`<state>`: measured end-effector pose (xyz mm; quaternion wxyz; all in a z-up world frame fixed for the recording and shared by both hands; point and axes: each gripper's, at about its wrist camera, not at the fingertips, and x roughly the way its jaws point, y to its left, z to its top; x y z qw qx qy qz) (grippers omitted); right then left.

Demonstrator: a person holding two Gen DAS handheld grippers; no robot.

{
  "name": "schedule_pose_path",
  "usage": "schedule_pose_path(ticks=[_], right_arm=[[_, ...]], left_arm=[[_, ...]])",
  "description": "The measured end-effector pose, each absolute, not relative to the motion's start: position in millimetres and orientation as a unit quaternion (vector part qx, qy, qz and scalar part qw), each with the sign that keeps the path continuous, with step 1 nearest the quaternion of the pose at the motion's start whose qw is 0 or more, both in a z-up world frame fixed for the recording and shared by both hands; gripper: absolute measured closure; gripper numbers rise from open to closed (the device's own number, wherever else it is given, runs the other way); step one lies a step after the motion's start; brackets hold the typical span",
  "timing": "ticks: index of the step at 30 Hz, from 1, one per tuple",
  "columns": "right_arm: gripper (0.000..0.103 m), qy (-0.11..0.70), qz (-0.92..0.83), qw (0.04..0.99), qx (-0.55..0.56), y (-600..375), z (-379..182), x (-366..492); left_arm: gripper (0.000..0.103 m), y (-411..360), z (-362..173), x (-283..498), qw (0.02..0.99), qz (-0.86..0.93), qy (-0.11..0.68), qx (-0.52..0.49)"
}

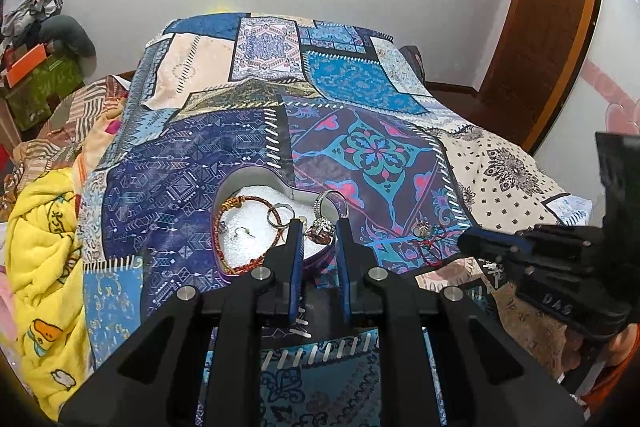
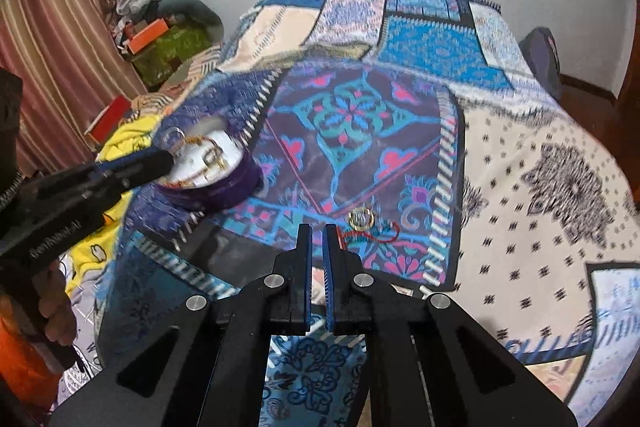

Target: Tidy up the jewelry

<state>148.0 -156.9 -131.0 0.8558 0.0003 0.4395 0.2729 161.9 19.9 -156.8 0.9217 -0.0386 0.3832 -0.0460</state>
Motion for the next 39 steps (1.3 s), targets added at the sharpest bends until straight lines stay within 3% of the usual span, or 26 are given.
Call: schedule_pose_path(ticks=[5,6,9,18,24,28,32,34,39], right_arm=[[0.097,0.45,0.255,0.855,-0.02,-156.6,-133.9,151.3],[0.093,0.459,0.252,0.852,-0.021,-157.1,-137.0,152.6],[0.067,0.5,0.243,0.831,-0.014,-156.0,-157.8,158.4],[0.058,0.504,0.222,0.834,-0.027,-145.1,-185.7,182.3],[0.059,0.492,0.231,0.839,-0.033,-146.7,-188.0,185.9],[0.087,0.484,0.229,0.843,-0.04,-147.1,-185.6,181.4],[0.088,0.484,0.231,0.843,-0.028,-152.0,-185.0,181.6],[0.096,0.484,0.237,0.842,-0.027,-152.9,-183.3,178.3],[0.096,0.482,0.248,0.841,-0.016,-156.7,-176.8,166.4]], left_arm=[[0.089,24.6,-151.1,155.6,0.925,-0.042,0.377,-0.041],[0.089,25.5,-150.9,154.6,0.925,-0.042,0.376,-0.042],[0.089,26.5,-153.3,154.0,0.924,-0.042,0.379,-0.042],[0.089,29.2,-160.9,157.4,0.92,-0.043,0.386,-0.045],[0.089,32.4,-165.2,161.8,0.919,-0.04,0.389,-0.051],[0.089,32.5,-168.6,163.2,0.917,-0.04,0.393,-0.052],[0.089,31.0,-168.9,163.1,0.917,-0.041,0.393,-0.051],[0.089,30.4,-167.3,161.7,0.918,-0.04,0.391,-0.048],[0.089,31.7,-162.8,158.3,0.92,-0.038,0.387,-0.047]])
